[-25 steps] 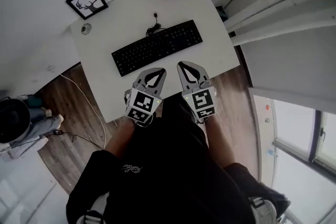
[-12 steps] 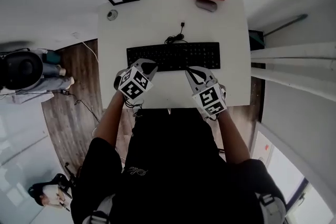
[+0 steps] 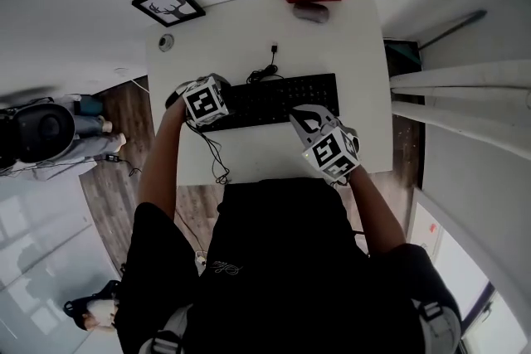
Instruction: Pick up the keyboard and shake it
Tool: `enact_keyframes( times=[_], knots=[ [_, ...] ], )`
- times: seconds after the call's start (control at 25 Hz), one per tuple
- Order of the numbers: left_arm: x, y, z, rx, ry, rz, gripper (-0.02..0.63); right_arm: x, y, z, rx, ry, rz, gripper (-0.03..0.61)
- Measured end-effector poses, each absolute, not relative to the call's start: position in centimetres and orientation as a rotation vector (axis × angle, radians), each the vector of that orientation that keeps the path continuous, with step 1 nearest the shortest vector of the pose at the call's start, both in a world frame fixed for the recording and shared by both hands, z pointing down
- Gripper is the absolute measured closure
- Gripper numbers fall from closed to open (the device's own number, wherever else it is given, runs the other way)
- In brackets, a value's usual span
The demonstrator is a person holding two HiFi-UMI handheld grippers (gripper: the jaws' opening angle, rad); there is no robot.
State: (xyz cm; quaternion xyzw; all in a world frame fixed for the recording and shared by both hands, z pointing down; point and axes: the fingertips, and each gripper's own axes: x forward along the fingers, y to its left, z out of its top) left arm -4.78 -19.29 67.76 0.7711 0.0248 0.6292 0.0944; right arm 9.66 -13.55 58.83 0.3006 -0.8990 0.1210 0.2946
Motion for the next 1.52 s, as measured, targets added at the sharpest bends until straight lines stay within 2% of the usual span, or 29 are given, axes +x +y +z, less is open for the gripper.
enact_keyframes(
  times=[0.16, 0.36, 0.44, 0.48, 0.6, 1.12, 1.28, 1.32, 1.36, 1.4, 1.44, 1.52],
  knots=[
    [-5.6, -19.1, 70.0, 2.076, 0.293, 1.919, 0.270, 11.7, -14.1, 60.4, 0.820, -2.367, 0.355, 0.557],
    [-5.3, -18.0, 71.2, 1.902, 0.441, 1.942, 0.267, 12.8, -14.8, 61.3, 0.830, -2.348, 0.393, 0.557],
    [-5.8, -18.2, 71.2, 1.860, 0.441, 2.024, 0.300, 12.9, -15.2, 61.7, 0.830, -2.347, 0.401, 0.555],
    [-5.9, -18.3, 71.2, 1.848, 0.440, 2.052, 0.348, 12.9, -15.3, 61.8, 0.830, -2.347, 0.405, 0.557],
    [-5.7, -18.1, 71.3, 1.860, 0.423, 2.079, 0.354, 12.6, -15.6, 62.2, 0.826, -2.347, 0.413, 0.555],
    [-4.3, -18.4, 67.9, 2.239, -0.051, 2.315, 0.367, 12.7, -15.3, 60.1, 0.717, -2.273, 0.208, 0.555],
    [-4.6, -17.3, 66.5, 2.311, -0.302, 2.421, 0.368, 12.8, -14.3, 59.6, 0.458, -2.173, 0.059, 0.554],
    [-4.7, -17.0, 66.2, 2.326, -0.368, 2.445, 0.368, 13.0, -14.0, 59.8, 0.368, -2.127, 0.020, 0.547],
    [-4.7, -16.7, 65.9, 2.343, -0.431, 2.467, 0.368, 13.2, -13.9, 60.1, 0.289, -2.083, -0.013, 0.490],
    [-4.7, -16.5, 65.7, 2.364, -0.492, 2.484, 0.368, 13.5, -14.0, 60.5, 0.218, -2.048, -0.032, 0.394],
    [-4.7, -16.3, 65.5, 2.388, -0.551, 2.495, 0.368, 13.6, -14.1, 60.9, 0.155, -2.022, -0.041, 0.346],
    [-4.6, -15.9, 64.9, 2.422, -0.671, 2.506, 0.368, 13.5, -14.8, 61.6, 0.051, -1.979, -0.058, 0.344]
  ],
)
